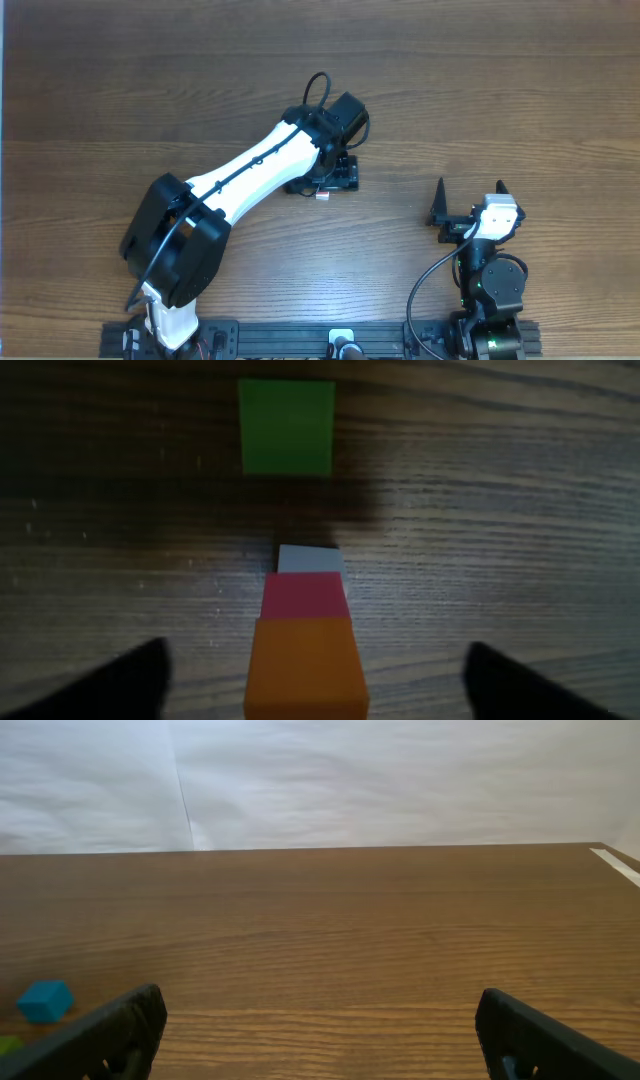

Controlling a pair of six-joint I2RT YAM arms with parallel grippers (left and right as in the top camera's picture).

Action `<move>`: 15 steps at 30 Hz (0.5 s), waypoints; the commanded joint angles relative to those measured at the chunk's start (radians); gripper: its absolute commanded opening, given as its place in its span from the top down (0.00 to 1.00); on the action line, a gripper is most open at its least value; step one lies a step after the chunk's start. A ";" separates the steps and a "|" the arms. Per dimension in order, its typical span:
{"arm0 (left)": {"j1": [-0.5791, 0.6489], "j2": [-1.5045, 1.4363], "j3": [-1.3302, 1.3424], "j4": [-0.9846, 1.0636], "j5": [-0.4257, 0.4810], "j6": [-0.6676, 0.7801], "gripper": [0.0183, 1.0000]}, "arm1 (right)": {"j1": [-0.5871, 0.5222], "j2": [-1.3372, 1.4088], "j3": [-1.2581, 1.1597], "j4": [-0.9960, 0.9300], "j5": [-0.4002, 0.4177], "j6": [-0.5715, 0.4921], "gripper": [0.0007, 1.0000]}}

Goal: Stack Cubes

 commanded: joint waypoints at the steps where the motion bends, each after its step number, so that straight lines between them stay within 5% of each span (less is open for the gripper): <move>1: 0.002 -0.013 0.018 0.014 0.003 0.003 0.00 | -0.005 -0.010 -0.005 -0.003 0.000 0.003 0.01; 15: 0.002 -0.369 0.006 0.047 -0.159 -0.042 0.00 | -0.005 -0.010 -0.005 -0.003 0.000 0.003 0.01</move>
